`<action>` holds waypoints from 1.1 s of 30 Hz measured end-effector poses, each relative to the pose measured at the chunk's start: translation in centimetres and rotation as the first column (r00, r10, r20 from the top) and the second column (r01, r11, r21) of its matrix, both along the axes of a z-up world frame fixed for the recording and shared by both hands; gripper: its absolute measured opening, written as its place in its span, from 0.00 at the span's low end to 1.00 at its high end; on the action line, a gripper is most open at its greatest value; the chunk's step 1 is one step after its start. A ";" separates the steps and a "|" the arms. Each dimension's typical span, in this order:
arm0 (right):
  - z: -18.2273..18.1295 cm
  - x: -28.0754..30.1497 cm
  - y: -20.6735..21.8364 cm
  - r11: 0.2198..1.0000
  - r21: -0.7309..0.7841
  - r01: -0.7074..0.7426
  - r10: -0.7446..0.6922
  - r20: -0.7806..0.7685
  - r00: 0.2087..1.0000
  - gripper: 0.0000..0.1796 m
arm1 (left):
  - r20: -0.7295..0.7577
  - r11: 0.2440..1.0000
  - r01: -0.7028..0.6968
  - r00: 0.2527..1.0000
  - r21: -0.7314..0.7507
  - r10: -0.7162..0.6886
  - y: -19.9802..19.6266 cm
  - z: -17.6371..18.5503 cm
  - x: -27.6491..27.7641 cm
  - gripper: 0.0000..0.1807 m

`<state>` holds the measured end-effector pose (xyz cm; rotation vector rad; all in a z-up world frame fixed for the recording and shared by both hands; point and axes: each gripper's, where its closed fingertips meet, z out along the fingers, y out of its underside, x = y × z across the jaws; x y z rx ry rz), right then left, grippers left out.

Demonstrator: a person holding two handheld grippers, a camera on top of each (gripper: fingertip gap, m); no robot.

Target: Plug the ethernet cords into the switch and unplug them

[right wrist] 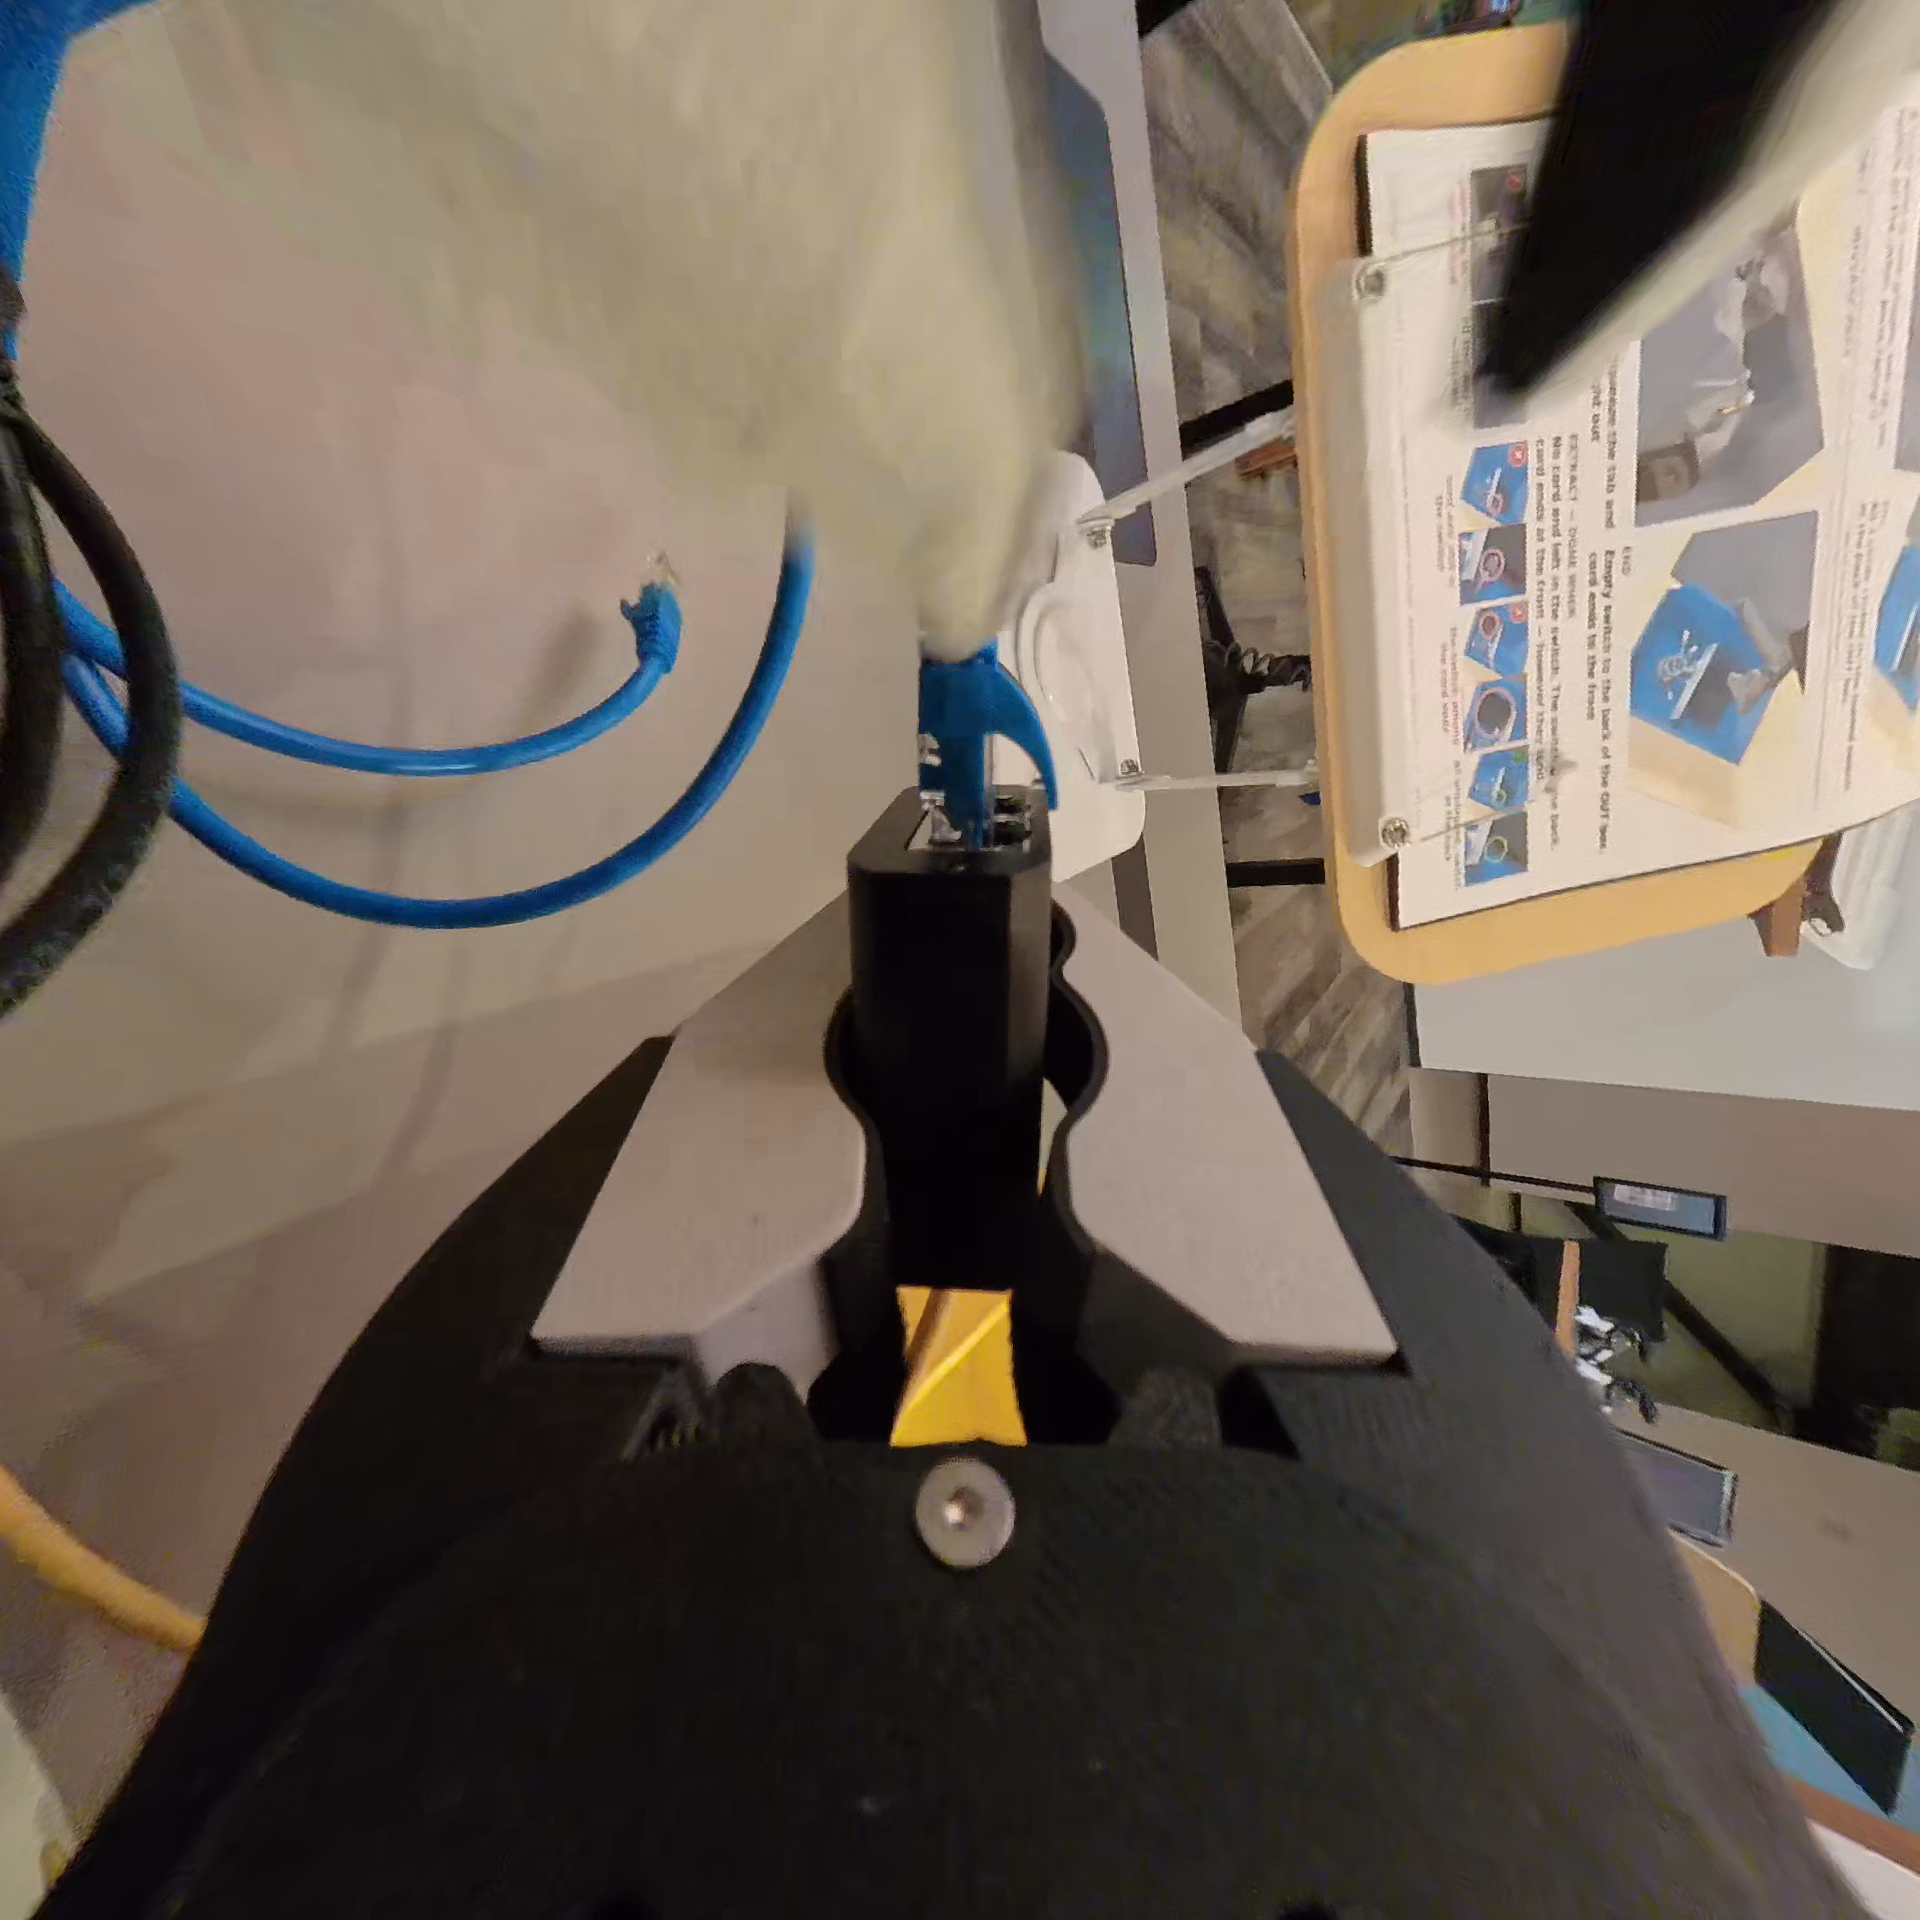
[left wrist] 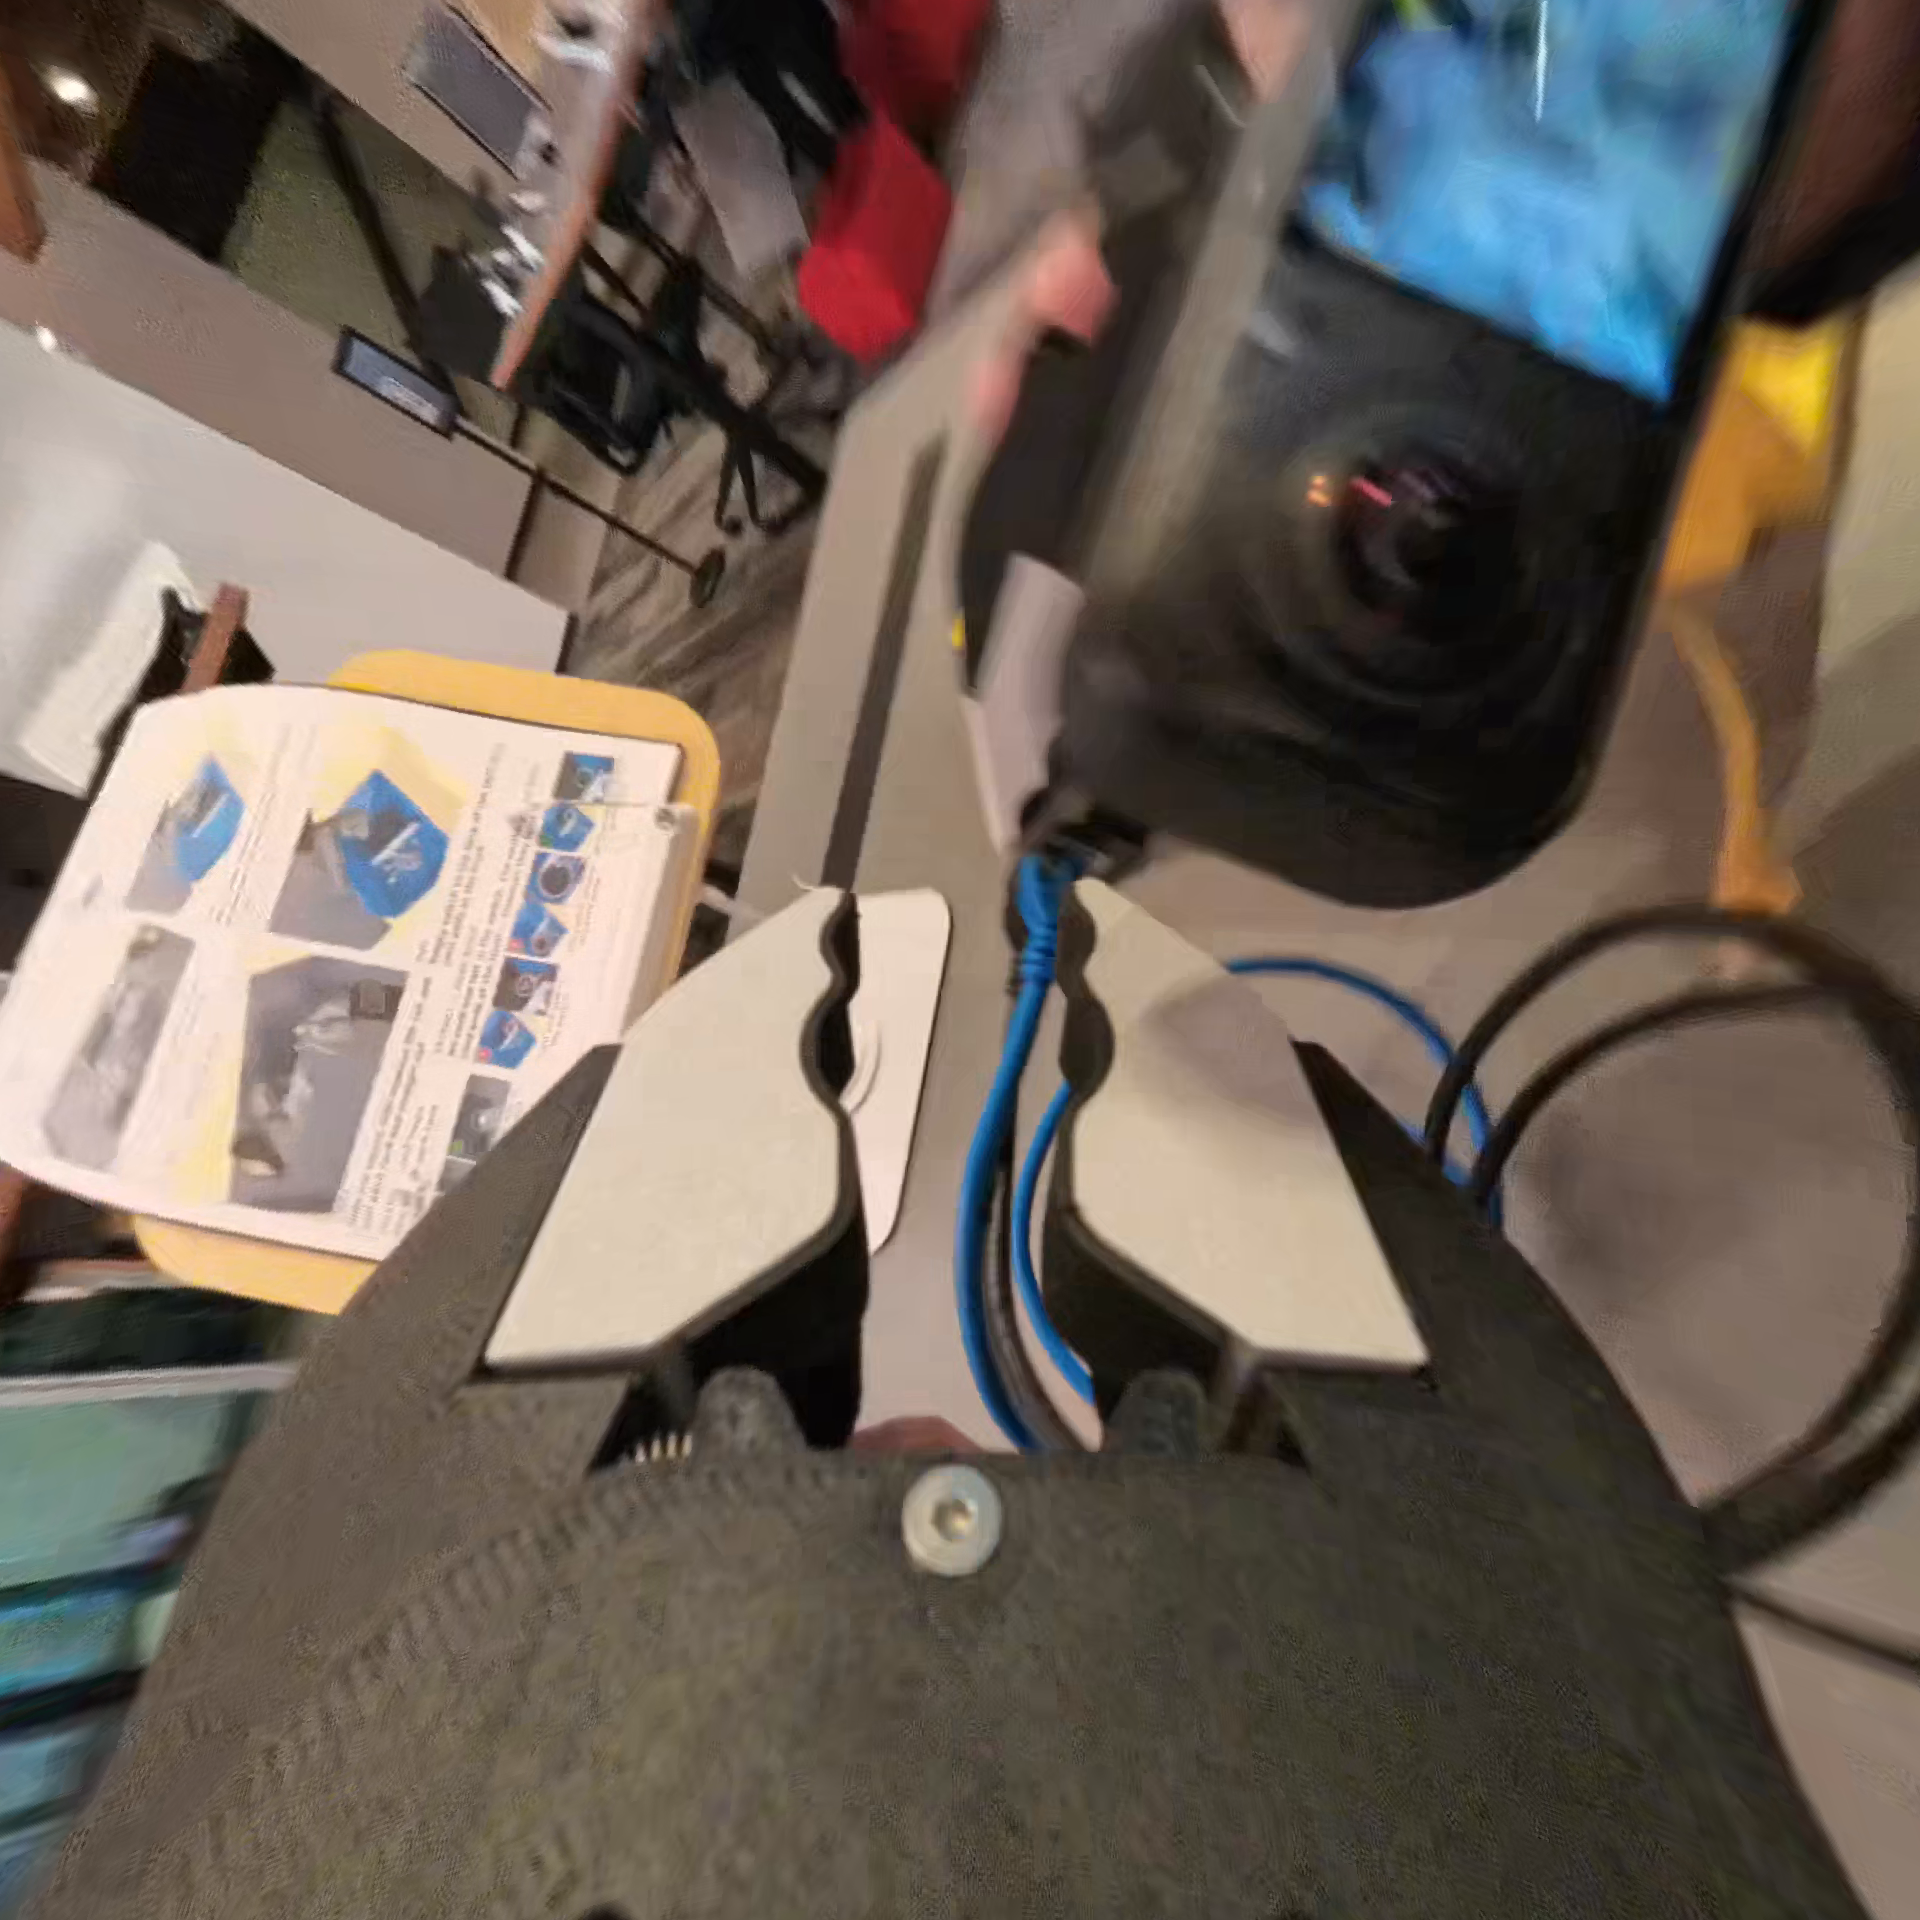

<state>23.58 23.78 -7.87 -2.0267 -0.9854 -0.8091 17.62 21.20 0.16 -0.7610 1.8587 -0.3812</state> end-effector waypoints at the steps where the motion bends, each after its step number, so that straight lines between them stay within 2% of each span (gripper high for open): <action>1: 0.2 0.4 -0.1 1.000 0.001 0.009 -0.009 -0.009 1.000 0.12 | 0.074 0.997 0.005 0.997 -0.082 0.001 0.3 2.3 -0.4 0.21; 5: 3.0 2.9 -0.5 0.996 0.040 0.086 -0.084 -0.041 0.996 0.13 | 0.342 0.979 0.005 0.938 -0.204 0.066 2.9 10.3 -4.0 0.17; 7: 5.3 4.4 -0.6 0.989 0.079 0.126 -0.122 -0.049 0.991 0.13 | 0.390 0.978 -0.032 0.914 -0.204 0.111 4.1 11.9 -5.8 0.16; 10: 9.5 6.9 -0.7 0.971 0.148 0.188 -0.179 -0.073 0.981 0.13 | 0.420 0.979 -0.098 0.892 -0.181 0.168 5.2 12.0 -8.0 0.13; 14: 15.3 10.9 -1.2 0.930 0.245 0.273 -0.251 -0.120 0.961 0.13 | 0.355 0.967 -0.202 0.902 -0.154 0.245 6.5 9.1 -8.8 0.13; 16: 18.1 13.2 -1.9 0.907 0.291 0.304 -0.280 -0.121 0.952 0.13 | 0.326 0.964 -0.210 0.911 -0.160 0.253 6.4 7.2 -8.9 0.13; 20: 23.1 18.2 -4.1 0.864 0.353 0.358 -0.374 -0.025 0.927 0.13 | 0.227 0.961 -0.240 0.937 -0.136 0.266 6.1 2.4 -8.6 0.13; 24: 25.9 23.1 -6.1 0.843 0.372 0.389 -0.467 0.145 0.872 0.13 | 0.159 0.965 -0.234 0.955 -0.120 0.251 5.1 -1.3 -8.2 0.12; 27: 26.0 26.4 -6.1 0.848 0.396 0.353 -0.481 0.294 0.826 0.12 | 0.116 0.969 -0.230 0.964 -0.085 0.239 4.7 -3.4 -7.6 0.12; 33: 20.6 30.3 -5.1 0.939 0.254 0.231 -0.342 0.629 0.698 0.13 | 0.074 0.975 -0.219 0.972 -0.050 0.222 4.0 -5.7 -7.0 0.12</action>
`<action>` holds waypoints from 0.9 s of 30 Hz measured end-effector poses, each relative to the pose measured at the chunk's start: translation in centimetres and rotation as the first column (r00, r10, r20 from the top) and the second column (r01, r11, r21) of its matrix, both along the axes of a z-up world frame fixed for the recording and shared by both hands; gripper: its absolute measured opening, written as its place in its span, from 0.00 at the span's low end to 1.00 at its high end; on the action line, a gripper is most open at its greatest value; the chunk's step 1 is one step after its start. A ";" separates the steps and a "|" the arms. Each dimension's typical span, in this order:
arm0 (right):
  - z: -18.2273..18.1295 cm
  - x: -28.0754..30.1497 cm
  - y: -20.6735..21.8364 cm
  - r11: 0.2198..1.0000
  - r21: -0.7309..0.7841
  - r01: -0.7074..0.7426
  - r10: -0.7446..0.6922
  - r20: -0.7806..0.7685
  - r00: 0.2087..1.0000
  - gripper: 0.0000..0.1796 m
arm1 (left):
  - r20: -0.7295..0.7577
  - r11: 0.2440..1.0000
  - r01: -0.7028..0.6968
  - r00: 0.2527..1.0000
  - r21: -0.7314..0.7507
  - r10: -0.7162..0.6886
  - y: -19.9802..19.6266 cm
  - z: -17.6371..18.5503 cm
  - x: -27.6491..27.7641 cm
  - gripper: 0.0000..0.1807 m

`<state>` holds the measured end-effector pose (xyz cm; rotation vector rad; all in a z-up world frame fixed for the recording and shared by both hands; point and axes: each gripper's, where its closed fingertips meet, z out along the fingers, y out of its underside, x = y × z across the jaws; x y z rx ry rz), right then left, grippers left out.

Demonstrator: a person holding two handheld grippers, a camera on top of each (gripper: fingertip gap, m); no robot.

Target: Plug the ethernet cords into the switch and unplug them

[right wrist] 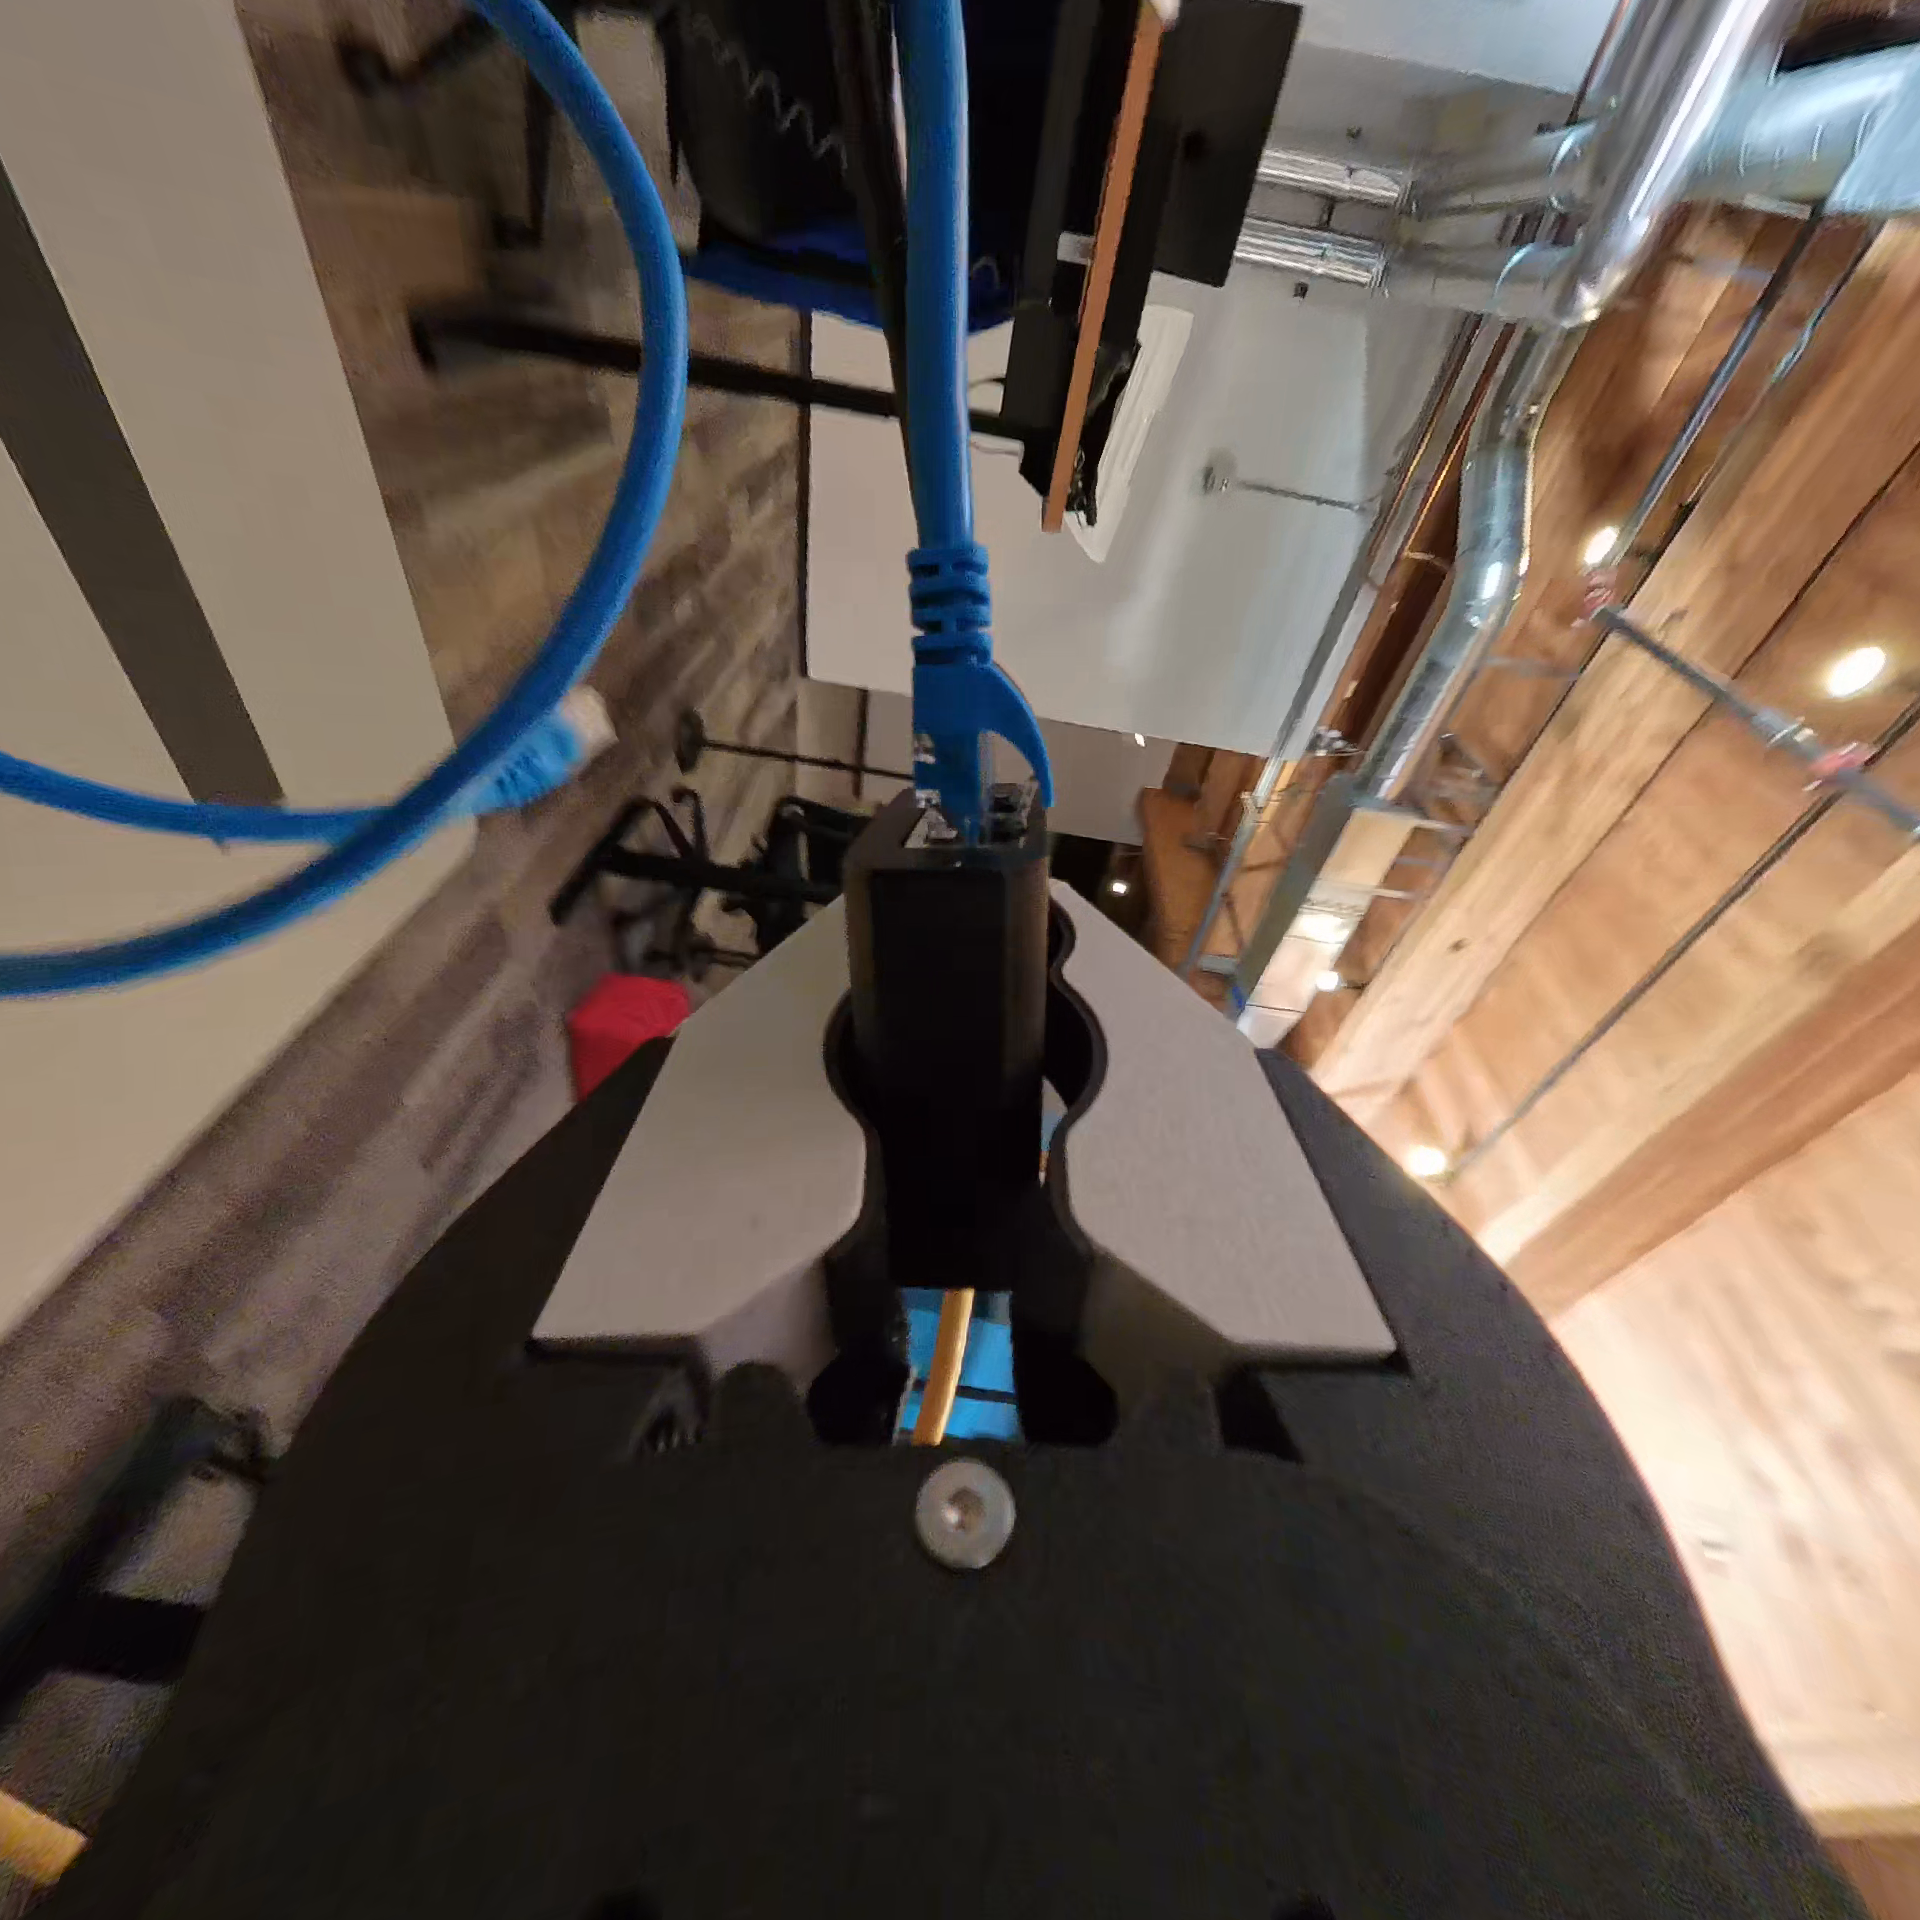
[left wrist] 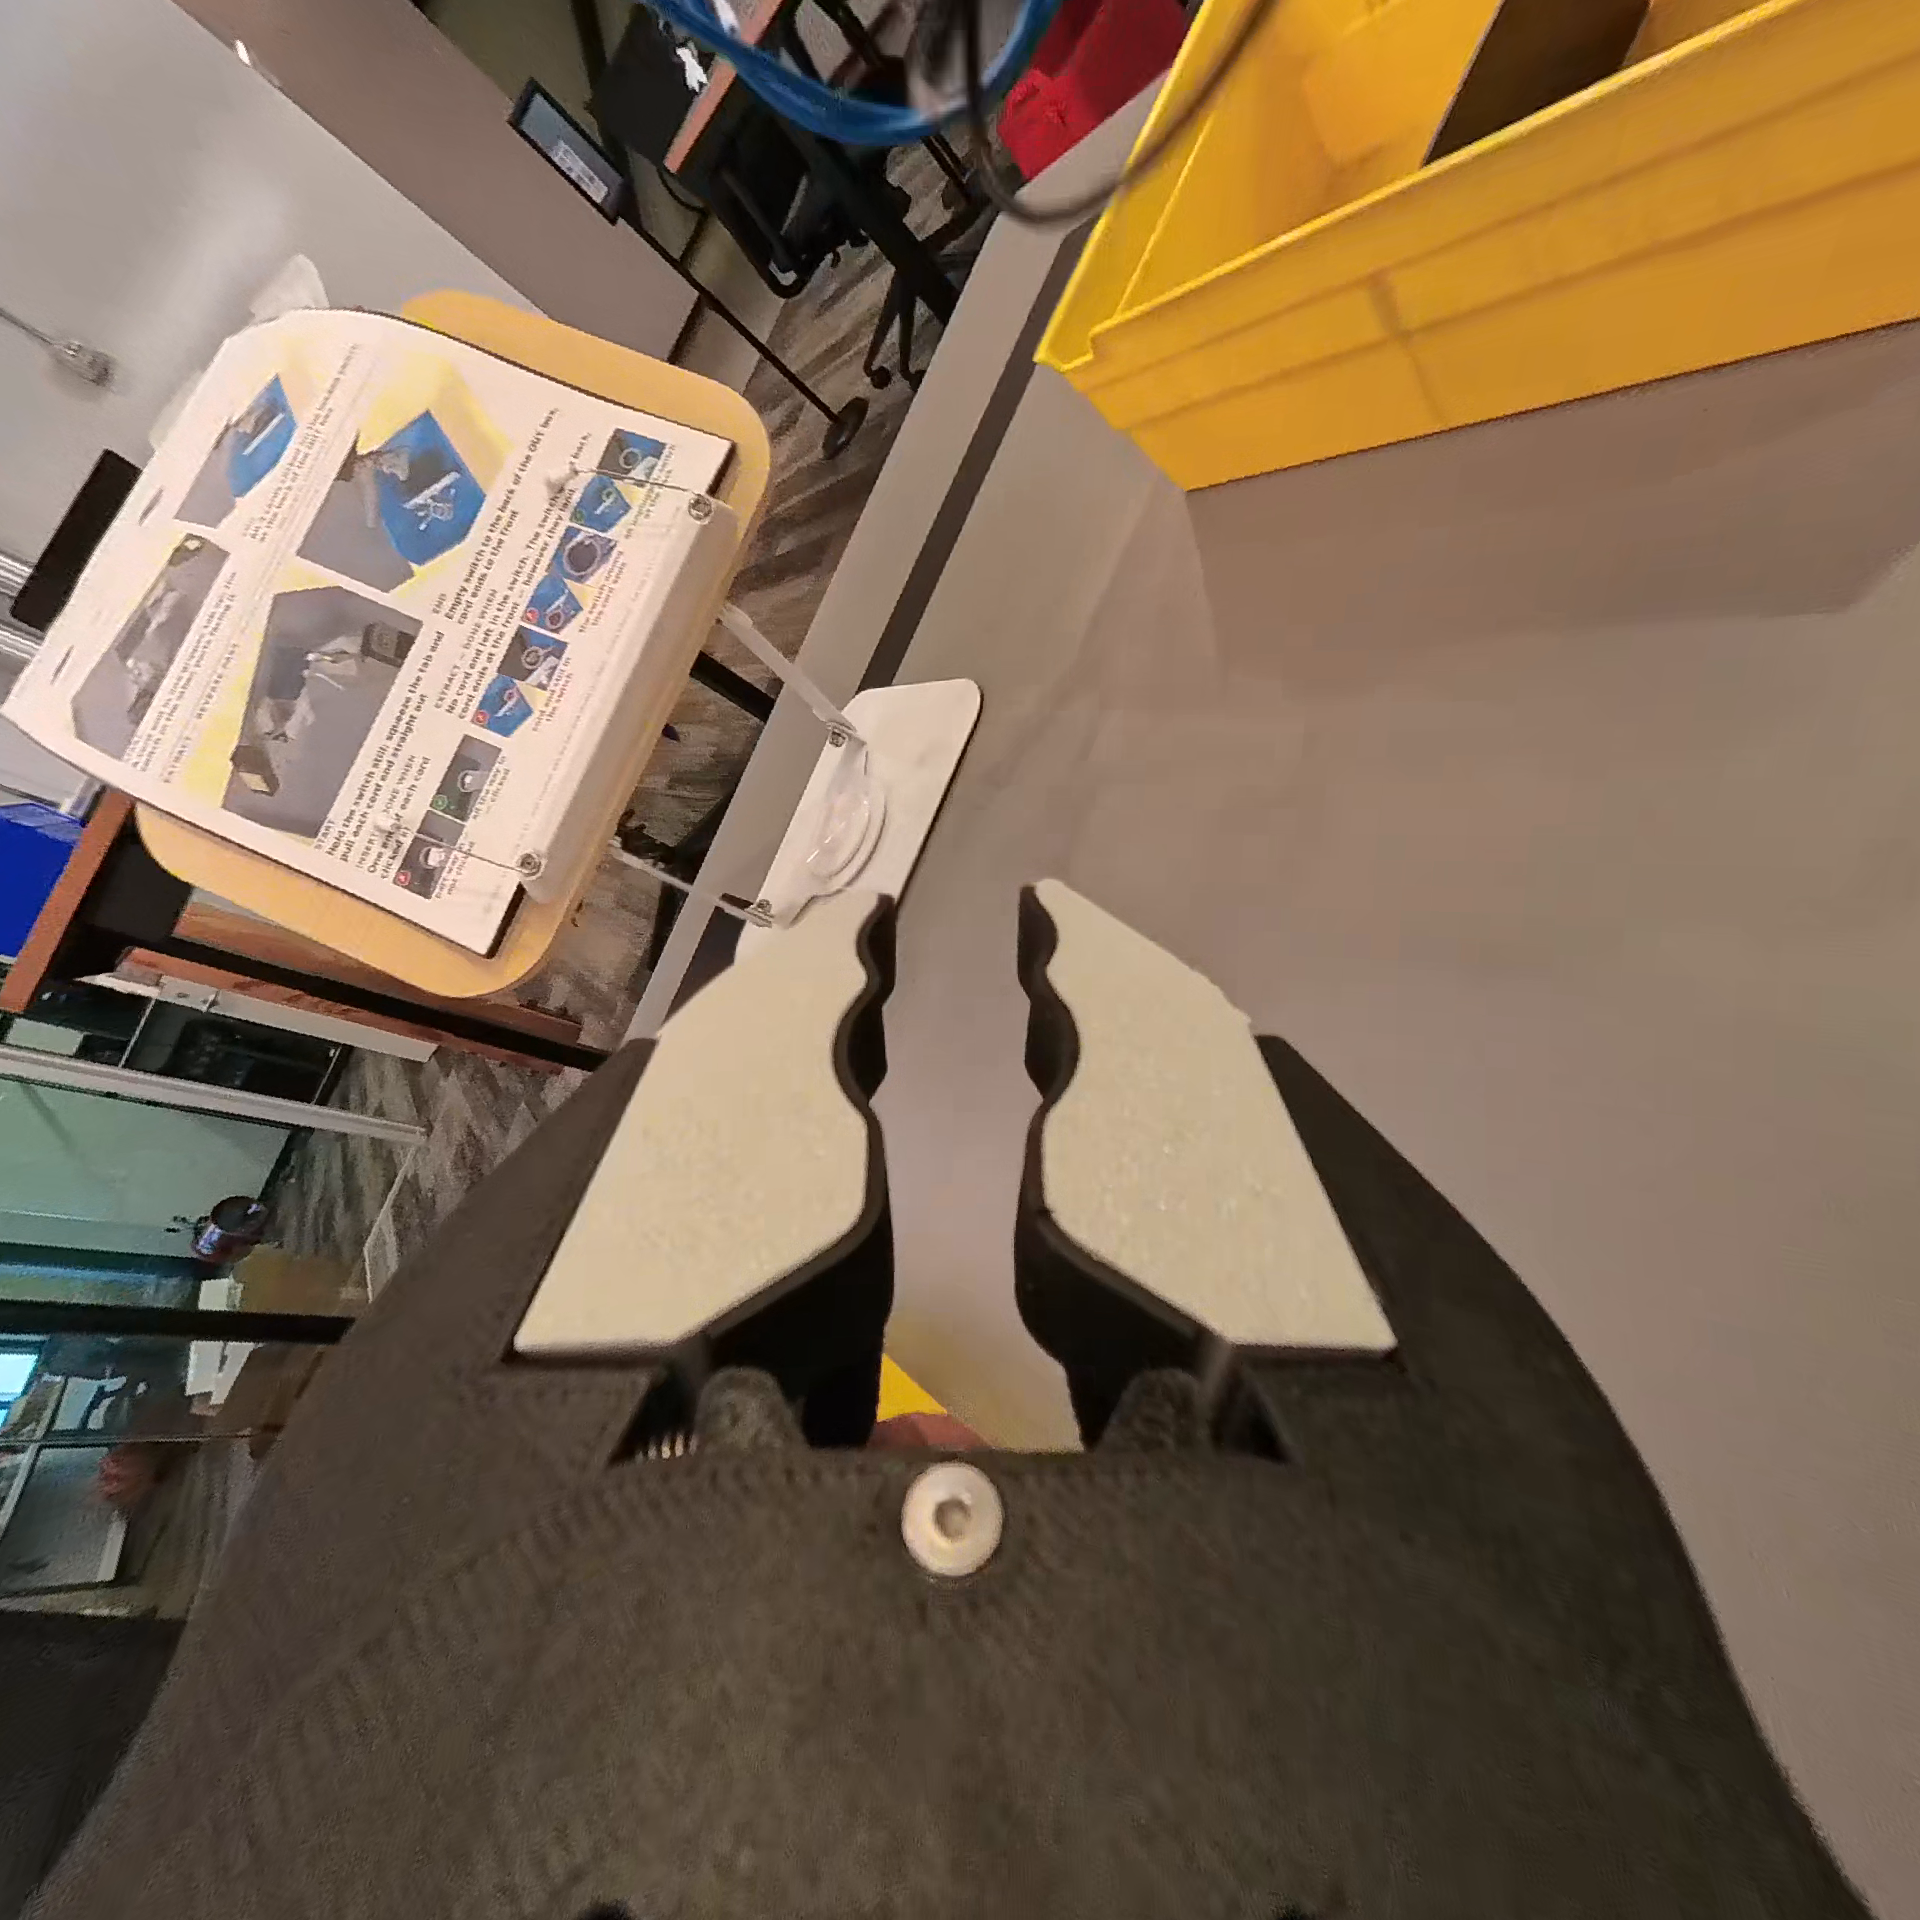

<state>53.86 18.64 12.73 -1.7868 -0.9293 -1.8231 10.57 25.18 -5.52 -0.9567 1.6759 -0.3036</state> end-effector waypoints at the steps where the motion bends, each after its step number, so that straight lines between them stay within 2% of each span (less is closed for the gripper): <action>1: -1.0 0.5 0.1 0.999 -0.032 0.014 -0.012 0.040 0.999 0.13 | -0.006 1.000 0.000 1.000 -0.001 0.000 0.0 -0.3 0.1 0.12; 7: -8.6 3.6 0.0 0.975 -0.204 0.091 -0.070 0.105 0.992 0.13 | -0.037 1.000 0.004 0.999 -0.005 -0.004 -0.1 -1.6 0.3 0.12; 13: -11.8 0.9 -0.1 0.947 -0.321 0.020 0.016 0.106 0.994 0.13 | -0.060 1.000 0.007 0.998 -0.015 -0.008 -0.1 -2.6 0.6 0.13; 18: -15.6 -2.2 -0.7 0.884 -0.466 -0.016 0.067 0.093 0.993 0.13 | -0.075 1.000 0.015 0.997 -0.006 -0.015 -0.3 -3.2 0.6 0.13; 21: -19.4 -2.2 -2.0 0.815 -0.580 0.026 0.028 0.084 0.996 0.13 | -0.082 1.000 0.020 0.996 -0.005 -0.021 -0.5 -3.4 0.5 0.13; 24: -21.9 -1.9 -2.5 0.779 -0.626 0.029 -0.009 0.035 0.999 0.13 | -0.090 1.000 0.027 0.996 0.002 -0.027 -0.7 -3.7 0.5 0.13; 27: -22.8 -1.6 -2.3 0.758 -0.651 0.032 -0.026 0.019 0.999 0.13 | -0.098 0.999 0.031 0.995 0.009 -0.030 -0.9 -3.9 0.5 0.13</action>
